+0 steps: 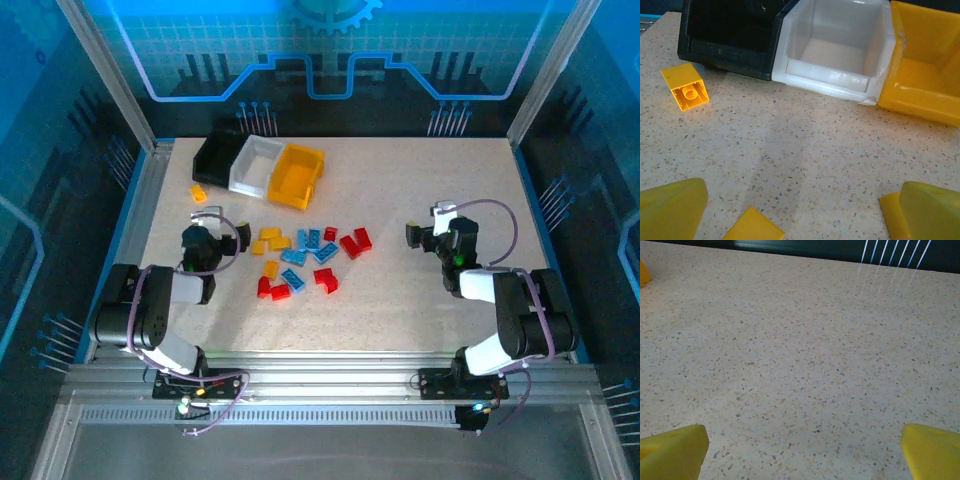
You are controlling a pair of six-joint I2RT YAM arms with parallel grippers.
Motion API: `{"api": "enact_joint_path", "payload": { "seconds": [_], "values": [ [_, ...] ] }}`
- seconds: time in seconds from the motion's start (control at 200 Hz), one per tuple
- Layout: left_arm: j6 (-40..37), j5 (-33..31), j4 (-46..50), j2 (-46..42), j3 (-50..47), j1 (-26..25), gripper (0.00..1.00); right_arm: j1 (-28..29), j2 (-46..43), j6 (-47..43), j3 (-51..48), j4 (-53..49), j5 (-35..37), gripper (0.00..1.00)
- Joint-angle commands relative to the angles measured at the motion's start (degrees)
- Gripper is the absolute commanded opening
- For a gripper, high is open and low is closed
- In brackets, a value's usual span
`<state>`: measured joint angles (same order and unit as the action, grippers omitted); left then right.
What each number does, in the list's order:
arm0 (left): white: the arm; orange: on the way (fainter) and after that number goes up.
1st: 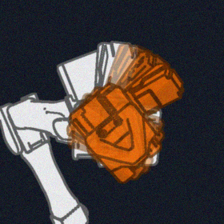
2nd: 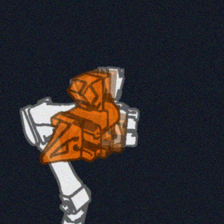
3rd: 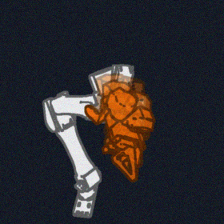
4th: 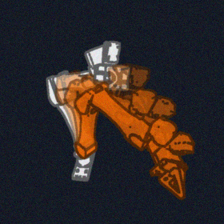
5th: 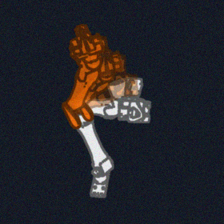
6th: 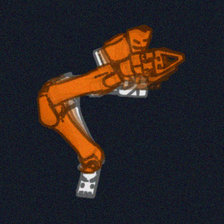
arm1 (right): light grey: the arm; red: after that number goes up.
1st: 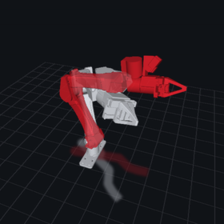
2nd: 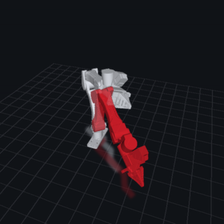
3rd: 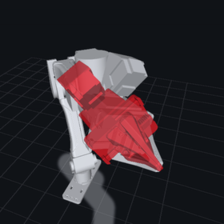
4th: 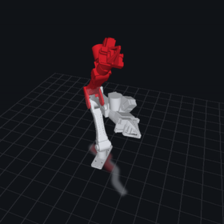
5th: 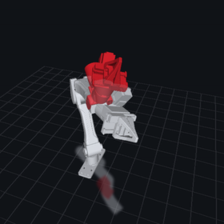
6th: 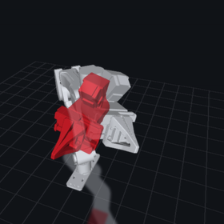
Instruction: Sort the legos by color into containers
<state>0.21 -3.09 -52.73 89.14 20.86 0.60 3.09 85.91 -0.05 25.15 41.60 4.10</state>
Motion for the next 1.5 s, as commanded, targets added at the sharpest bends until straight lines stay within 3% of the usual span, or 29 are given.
{"api": "enact_joint_path", "payload": {
  "seconds": [0.0,0.755,0.865,1.046,1.146,1.266,1.336,1.496],
  "values": [
    [0.1,1.5,-0.1,-0.3,1.1,0.2,0.99,0.3,0.4,-0.1,-0.6,2.1,0.1,1.0],
    [0.1,1.6,-0.1,-0.3,1.1,0.2,0.99,-0.2,0.3,0.1,-0.4,1.4,-0.9,1.0],
    [0.8,-1.2,0.5,-2.4,0.4,0.2,0.99,-0.1,0.0,0.3,0.1,1.0,-0.5,1.0],
    [2.0,-4.0,3.8,-11.6,-2.4,0.2,0.99,-0.2,-6.9,3.2,9.6,-20.7,4.5,1.0],
    [5.0,-7.6,11.6,-19.3,-1.8,0.2,0.99,-1.3,-8.5,11.3,18.1,-38.1,2.9,1.0],
    [14.1,-13.7,28.5,-27.9,2.6,0.2,0.99,-2.2,-4.7,17.3,32.1,-61.1,-1.5,1.0],
    [19.8,-17.6,41.0,-30.7,7.3,0.3,0.99,-1.4,-4.0,19.1,34.7,-65.5,-4.8,1.0],
    [23.6,-16.0,60.8,-30.2,16.9,0.2,0.99,2.7,-3.1,22.2,40.3,-75.9,-4.3,1.0]
  ]
}}
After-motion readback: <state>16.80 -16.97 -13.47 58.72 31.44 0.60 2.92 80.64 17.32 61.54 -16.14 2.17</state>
